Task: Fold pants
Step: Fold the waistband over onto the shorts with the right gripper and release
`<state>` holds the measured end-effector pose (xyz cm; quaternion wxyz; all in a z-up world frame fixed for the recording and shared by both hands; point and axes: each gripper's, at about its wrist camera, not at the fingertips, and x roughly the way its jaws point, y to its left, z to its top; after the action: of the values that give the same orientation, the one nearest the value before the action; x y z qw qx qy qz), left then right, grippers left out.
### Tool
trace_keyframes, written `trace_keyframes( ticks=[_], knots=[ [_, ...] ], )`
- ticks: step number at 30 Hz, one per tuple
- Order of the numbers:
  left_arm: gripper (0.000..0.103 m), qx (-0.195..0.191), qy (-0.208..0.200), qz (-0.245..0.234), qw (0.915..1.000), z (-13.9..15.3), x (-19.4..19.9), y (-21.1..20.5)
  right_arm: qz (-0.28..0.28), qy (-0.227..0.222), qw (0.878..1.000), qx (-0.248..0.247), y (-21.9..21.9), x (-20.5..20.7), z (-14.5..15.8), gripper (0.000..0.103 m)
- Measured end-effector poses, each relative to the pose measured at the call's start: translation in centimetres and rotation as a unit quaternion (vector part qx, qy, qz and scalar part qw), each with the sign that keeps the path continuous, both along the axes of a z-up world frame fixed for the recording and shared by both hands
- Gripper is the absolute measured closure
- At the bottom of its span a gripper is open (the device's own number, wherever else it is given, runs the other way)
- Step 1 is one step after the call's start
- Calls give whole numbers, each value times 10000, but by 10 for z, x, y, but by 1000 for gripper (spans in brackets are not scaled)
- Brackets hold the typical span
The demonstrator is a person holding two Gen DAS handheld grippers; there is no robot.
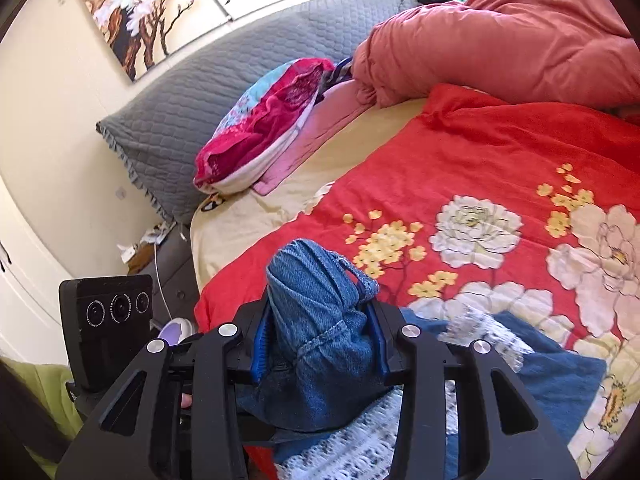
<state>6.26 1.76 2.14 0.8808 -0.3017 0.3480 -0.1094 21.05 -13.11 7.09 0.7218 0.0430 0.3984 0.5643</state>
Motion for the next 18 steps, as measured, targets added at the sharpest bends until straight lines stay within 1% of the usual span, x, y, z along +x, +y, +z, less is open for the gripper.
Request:
trace_keyframes(
  ticks=[3,5,6,7,8,9,10,13,15,16,17,18],
  knots=[
    [51,127,18,-116,9999,-2,12,-16,-145,67,9998,135,-19,7,-6,65],
    [51,279,-9,-196,9994,-4,19,-29,-267,152,9992,269,-37,12,-12,63],
    [51,345,-17,-221,9992,-5,21,-33,-323,204,9987,322,-44,15,-16,59],
    [51,396,-30,-259,9989,-7,24,-38,-385,252,9983,355,-51,17,-20,50],
    [51,405,-23,-303,9987,-8,23,-43,-469,305,9977,395,-59,19,-24,46],
    [51,384,21,-393,9985,-12,26,-47,-571,377,9966,459,-67,21,-28,37],
    [51,351,53,-457,9983,-14,26,-50,-698,437,9954,496,-76,23,-32,30],
    [51,280,84,-769,9966,-17,20,-60,-1004,527,9922,518,-101,24,-41,28],
    [51,135,97,-1124,9935,-17,13,-65,-1186,402,9911,447,-115,17,-41,27],
    [51,63,98,-1296,9915,-17,9,-68,-1225,340,9910,424,-119,14,-41,24],
    [51,34,84,-1443,9895,-15,6,-70,-1290,245,9906,378,-122,10,-40,22],
    [51,84,51,-1520,9883,-13,2,-72,-1376,161,9899,299,-124,6,-39,20]
  ],
)
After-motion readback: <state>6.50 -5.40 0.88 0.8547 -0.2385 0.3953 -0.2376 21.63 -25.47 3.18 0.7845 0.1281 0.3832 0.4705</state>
